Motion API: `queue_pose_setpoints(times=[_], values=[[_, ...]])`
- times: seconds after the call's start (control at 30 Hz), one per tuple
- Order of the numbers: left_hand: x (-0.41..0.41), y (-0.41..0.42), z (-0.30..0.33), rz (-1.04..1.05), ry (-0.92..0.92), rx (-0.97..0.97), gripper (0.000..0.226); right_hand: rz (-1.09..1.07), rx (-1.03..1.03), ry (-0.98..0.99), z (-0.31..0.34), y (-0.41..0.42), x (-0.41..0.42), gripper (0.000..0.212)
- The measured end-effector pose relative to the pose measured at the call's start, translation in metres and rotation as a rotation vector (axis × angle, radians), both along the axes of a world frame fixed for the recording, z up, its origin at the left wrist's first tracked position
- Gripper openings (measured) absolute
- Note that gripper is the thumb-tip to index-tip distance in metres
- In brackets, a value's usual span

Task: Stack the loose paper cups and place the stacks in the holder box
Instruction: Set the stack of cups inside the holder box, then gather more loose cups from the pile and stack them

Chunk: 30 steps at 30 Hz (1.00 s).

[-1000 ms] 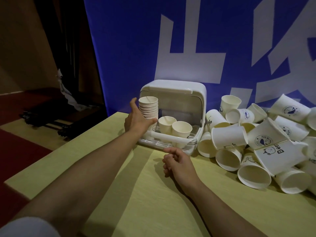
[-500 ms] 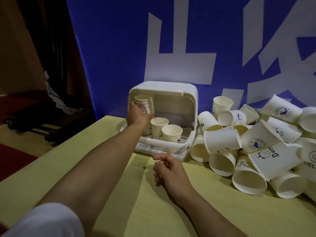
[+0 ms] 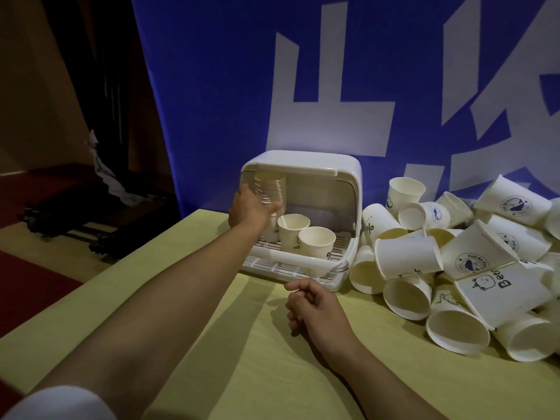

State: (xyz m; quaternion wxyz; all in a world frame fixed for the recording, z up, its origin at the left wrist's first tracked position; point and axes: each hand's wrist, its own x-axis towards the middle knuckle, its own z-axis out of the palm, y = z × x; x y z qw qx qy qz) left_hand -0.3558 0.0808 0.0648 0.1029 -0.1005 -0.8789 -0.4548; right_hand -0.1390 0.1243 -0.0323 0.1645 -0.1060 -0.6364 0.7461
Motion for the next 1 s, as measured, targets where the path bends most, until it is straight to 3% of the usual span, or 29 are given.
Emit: queue_pose_setpoints(times=[0.2, 0.3, 0.4, 0.53, 0.7, 0.87, 1.0], values=[[0.056, -0.043, 0.025, -0.131, 0.037, 0.321, 0.056, -0.051, -0.035, -0.006, 0.009, -0.003, 0.003, 0.017], [0.104, -0.057, 0.044, -0.26, -0.011, 0.54, 0.045, -0.121, -0.162, -0.019, 0.02, -0.004, 0.016, 0.021], [0.16, -0.063, 0.05, -0.433, -0.103, 0.609, 0.028, -0.202, -0.292, -0.044, 0.037, 0.011, 0.043, 0.023], [0.227, -0.064, 0.032, -0.72, -0.183, 0.552, 0.013, -0.27, -0.301, 0.017, 0.055, 0.048, 0.111, 0.02], [0.297, -0.047, -0.01, -1.184, -0.316, 0.337, 0.029, -0.354, -0.093, -0.022, 0.051, 0.075, 0.209, 0.017], [0.349, -0.008, -0.046, -1.404, -0.346, 0.144, 0.032, -0.46, 0.187, -0.123, 0.042, 0.082, 0.291, 0.017], [0.382, 0.033, -0.05, -1.512, -0.326, 0.08, 0.024, -0.567, 0.258, -0.123, 0.044, 0.095, 0.343, 0.017]])
